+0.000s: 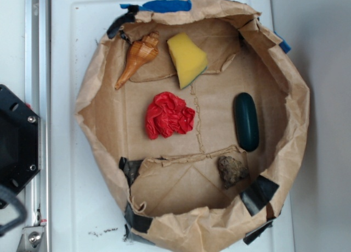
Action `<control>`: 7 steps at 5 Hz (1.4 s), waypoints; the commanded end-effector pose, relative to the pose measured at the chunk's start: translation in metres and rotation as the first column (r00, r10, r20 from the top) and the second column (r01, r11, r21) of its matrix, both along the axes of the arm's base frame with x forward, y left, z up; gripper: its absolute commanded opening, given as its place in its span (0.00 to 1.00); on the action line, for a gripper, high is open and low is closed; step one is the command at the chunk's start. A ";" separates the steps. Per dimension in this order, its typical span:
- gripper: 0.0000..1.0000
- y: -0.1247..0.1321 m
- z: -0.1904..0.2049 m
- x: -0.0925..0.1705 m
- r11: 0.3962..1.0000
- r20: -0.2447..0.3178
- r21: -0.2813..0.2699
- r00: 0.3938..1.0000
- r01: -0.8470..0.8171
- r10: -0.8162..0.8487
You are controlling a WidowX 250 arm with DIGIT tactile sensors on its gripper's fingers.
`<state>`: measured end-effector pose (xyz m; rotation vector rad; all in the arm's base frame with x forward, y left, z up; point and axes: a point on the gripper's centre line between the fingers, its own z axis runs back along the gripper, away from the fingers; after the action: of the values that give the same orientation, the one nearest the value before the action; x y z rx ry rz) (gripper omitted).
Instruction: Grab the shell.
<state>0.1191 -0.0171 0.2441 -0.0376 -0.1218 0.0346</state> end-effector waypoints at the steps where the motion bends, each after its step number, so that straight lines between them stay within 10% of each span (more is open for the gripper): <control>1: 1.00 0.000 0.000 0.000 1.000 0.000 0.000 1.000 0.000 0.000; 3: 1.00 0.000 -0.015 0.042 1.000 0.064 0.022 0.998 -0.011 0.009; 7: 1.00 0.033 -0.084 0.130 0.981 -0.004 0.025 0.981 -0.193 0.193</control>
<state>0.2446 0.0077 0.1457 -0.0030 -0.0645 0.2005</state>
